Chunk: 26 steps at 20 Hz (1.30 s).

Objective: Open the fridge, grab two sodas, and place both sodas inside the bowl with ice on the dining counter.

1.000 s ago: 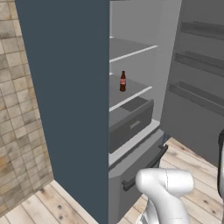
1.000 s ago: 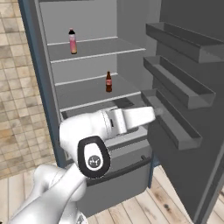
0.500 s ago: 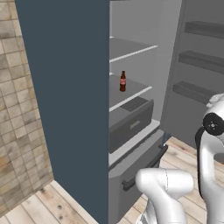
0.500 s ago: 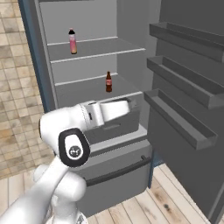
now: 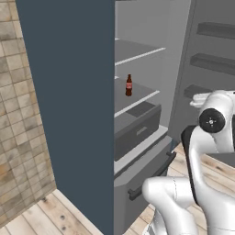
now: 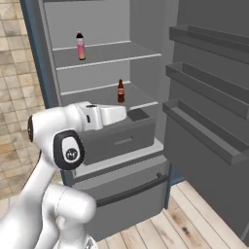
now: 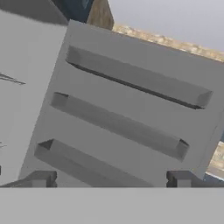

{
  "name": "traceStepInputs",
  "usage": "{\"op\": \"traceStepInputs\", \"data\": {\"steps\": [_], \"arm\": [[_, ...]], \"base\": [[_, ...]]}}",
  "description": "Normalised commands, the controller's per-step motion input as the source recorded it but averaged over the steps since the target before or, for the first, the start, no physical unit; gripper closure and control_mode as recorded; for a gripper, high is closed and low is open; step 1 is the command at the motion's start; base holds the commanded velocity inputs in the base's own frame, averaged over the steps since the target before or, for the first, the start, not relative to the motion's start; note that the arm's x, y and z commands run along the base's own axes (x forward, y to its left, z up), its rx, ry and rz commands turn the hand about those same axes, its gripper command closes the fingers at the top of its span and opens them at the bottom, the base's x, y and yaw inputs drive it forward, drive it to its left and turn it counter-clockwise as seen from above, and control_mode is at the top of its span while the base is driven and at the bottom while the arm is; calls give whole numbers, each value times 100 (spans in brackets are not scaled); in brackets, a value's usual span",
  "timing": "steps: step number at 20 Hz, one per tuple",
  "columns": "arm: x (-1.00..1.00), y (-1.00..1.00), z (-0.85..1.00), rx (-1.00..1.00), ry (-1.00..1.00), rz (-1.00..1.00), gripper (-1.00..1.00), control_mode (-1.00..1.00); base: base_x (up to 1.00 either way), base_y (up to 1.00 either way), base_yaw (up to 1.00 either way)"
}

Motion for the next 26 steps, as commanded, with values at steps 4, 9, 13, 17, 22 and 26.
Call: {"op": "traceStepInputs", "data": {"steps": [4, 9, 13, 17, 22, 26], "arm": [[34, 71, -1, 32, 0, 25, -100, -100], [6, 61, -24, 29, 1, 31, -100, -100], [8, 46, -25, 3, 19, 13, -100, -100], [2, 18, -11, 0, 23, 5, -100, -100], [-34, 6, -7, 1, -3, 0, -100, -100], [-26, 23, 0, 0, -2, 0, -100, -100]], "base": [[0, 0, 0], [0, 0, 0], [0, 0, 0], [0, 0, 0], [0, 0, 0], [0, 0, 0]]}}
